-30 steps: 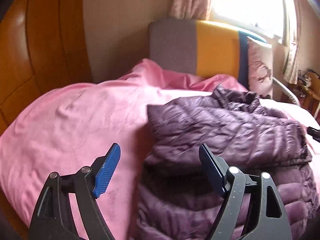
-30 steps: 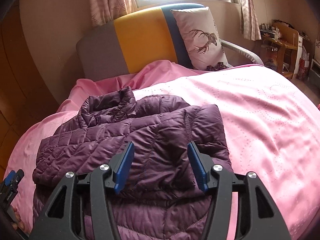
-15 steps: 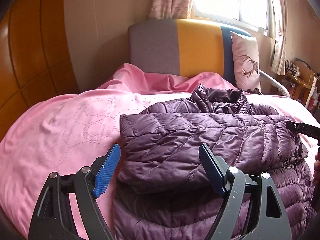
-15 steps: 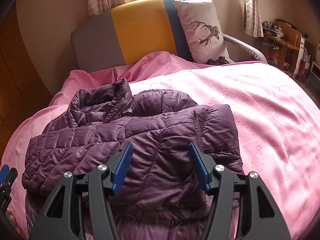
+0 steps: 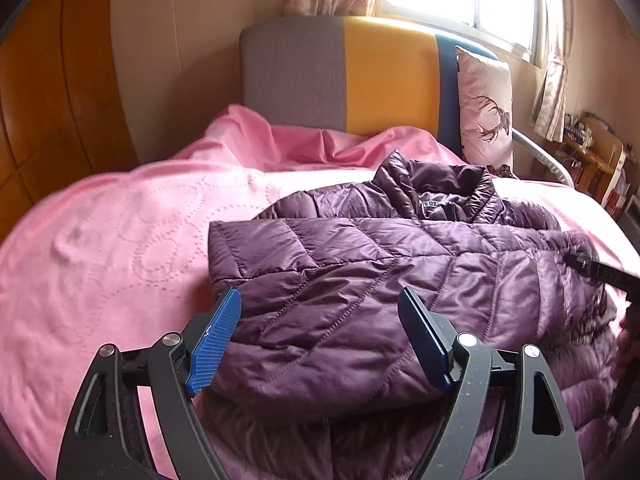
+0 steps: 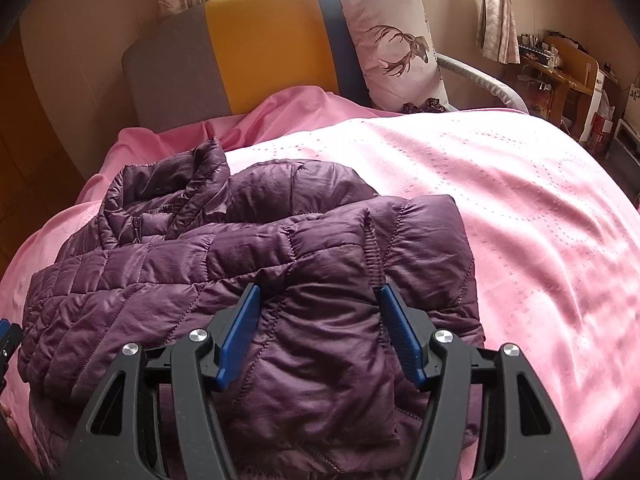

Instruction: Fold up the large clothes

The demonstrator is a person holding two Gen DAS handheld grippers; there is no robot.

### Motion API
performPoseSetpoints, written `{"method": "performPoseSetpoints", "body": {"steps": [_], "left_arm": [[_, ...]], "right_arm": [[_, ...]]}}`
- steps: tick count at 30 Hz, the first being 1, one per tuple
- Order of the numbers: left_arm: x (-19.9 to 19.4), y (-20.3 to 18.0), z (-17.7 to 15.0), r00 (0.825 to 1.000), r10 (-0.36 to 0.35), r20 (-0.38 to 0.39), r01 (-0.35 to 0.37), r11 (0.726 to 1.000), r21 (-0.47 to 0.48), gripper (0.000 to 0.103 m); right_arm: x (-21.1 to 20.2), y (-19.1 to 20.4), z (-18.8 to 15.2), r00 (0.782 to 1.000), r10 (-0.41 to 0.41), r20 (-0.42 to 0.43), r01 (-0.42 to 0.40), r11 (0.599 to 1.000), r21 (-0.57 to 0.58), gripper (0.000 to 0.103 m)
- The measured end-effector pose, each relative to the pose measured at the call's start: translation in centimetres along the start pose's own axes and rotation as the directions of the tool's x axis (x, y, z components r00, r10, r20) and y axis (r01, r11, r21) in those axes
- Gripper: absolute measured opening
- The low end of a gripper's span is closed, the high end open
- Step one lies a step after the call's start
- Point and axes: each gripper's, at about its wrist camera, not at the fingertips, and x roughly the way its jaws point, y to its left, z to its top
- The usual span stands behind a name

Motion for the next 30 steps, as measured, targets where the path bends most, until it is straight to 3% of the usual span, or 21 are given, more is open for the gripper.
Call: {"method": "performPoseSetpoints", "body": {"steps": [5,9,13,19,21,23,24,27,30], "left_arm": [[3.0,2.8,0.9,0.995,-0.061,-0.074,0.051,0.99,-0.134,0.079],[6.1,4.1,0.0,0.984,-0.096,-0.149,0.067,0.98,-0.19,0.07],[7.4,3.6,-1.6,0.987,-0.064,-0.149,0.04,0.987,-0.155,0.07],[6.7,3.0,-1.2,0.988,-0.009,-0.157,-0.01,0.993,-0.12,0.07],[5.1,2.5,-0.9,0.991,0.051,-0.125,-0.063,0.994,-0.092,0.074],[2.6,1.7,-0.6,0.996,0.079,-0.033,-0.081,0.995,-0.057,0.083],[1.3,1.1,-0.4,0.997,0.076,0.009,-0.075,0.996,-0.04,0.083],[-0.2,-0.2,-0.4,0.999,0.015,0.041,-0.015,1.0,-0.001,0.083],[0.7,-2.4,-1.2,0.999,-0.035,-0.011,0.036,0.997,0.065,0.083]], "right_arm": [[1.4,0.3,0.2,0.999,-0.042,-0.011,0.041,0.998,-0.038,0.063],[2.7,0.7,0.0,0.997,-0.07,-0.033,0.067,0.995,-0.071,0.066],[4.2,0.9,-0.7,0.996,-0.08,-0.034,0.076,0.992,-0.101,0.068],[4.3,0.5,-0.4,0.996,-0.073,-0.045,0.068,0.993,-0.1,0.073],[3.5,0.6,-0.1,0.994,-0.097,-0.041,0.092,0.989,-0.116,0.078],[1.9,0.8,0.2,0.993,-0.117,-0.001,0.116,0.984,-0.133,0.08],[0.9,1.0,0.2,0.993,-0.116,0.028,0.119,0.983,-0.138,0.08],[-2.3,1.7,-0.2,0.993,-0.068,0.097,0.082,0.985,-0.149,0.08],[-3.8,3.3,-1.2,0.996,0.024,0.09,-0.008,0.983,-0.184,0.08]]}}
